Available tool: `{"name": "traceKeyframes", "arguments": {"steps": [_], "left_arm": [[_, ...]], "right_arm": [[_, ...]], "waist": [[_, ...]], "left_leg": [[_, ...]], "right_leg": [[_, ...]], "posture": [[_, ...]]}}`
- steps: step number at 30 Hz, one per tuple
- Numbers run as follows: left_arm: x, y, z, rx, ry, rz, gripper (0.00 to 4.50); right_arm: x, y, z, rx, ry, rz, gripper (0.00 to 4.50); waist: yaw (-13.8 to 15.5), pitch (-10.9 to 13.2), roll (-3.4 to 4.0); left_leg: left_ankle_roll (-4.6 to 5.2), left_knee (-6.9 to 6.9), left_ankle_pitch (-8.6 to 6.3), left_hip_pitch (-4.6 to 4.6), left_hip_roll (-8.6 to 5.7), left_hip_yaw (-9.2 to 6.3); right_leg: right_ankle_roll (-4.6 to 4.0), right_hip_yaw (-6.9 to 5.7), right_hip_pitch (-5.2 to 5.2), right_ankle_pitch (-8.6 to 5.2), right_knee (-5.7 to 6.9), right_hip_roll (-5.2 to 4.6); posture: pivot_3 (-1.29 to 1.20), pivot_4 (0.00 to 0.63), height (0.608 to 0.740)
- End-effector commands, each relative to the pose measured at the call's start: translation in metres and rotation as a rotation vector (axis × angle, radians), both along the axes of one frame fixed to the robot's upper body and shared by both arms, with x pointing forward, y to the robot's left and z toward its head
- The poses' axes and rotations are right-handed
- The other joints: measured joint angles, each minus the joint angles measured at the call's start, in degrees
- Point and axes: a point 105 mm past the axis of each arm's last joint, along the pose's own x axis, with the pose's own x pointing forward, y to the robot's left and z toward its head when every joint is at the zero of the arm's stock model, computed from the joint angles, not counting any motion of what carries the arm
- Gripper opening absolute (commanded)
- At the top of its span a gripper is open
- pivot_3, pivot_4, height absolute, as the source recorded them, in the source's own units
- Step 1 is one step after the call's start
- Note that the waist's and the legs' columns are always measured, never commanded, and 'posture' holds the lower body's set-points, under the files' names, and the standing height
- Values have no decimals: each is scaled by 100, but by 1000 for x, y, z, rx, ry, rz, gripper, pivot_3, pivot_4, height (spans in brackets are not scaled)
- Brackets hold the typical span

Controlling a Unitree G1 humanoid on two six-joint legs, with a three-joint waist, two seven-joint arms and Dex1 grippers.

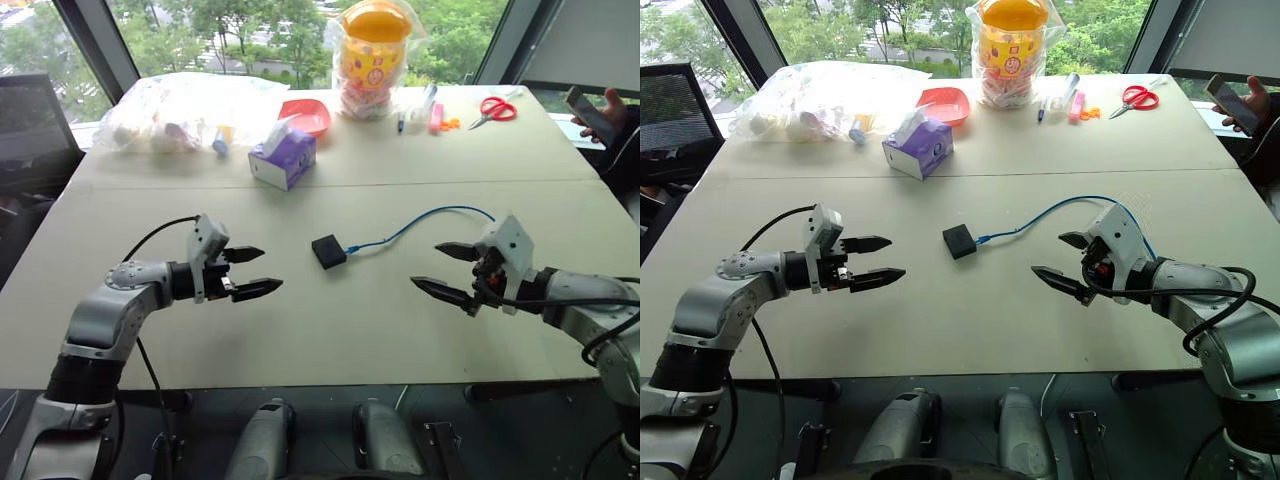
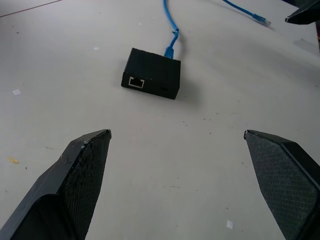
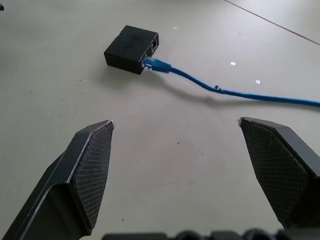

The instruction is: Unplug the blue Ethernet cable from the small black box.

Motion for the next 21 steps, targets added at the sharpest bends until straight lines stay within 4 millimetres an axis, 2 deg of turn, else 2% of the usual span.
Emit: {"name": "traceKeyframes", "arguments": {"steps": [1, 11, 21], "left_arm": [[0, 0, 12, -6, -44, -15, 4449], [5, 3, 23, -30, -63, 16, 4449], [0, 2, 21, 3, -71, -14, 4449]], "right_arm": [[1, 6, 11, -3, -31, 37, 4193], [5, 9, 12, -25, -28, 72, 4193], [15, 10, 12, -67, -31, 100, 4193]], "waist": [[0, 0, 0], [4, 3, -4], [-8, 5, -5]], "left_leg": [[0, 0, 0, 0, 0, 0], [0, 1, 0, -1, 0, 0], [0, -1, 0, -1, 0, 1]], "right_leg": [[0, 0, 0, 0, 0, 0], [0, 0, 0, 0, 0, -4], [3, 0, -3, 2, 0, -3]], "posture": [[0, 150, 740], [0, 150, 740], [0, 150, 740]]}}
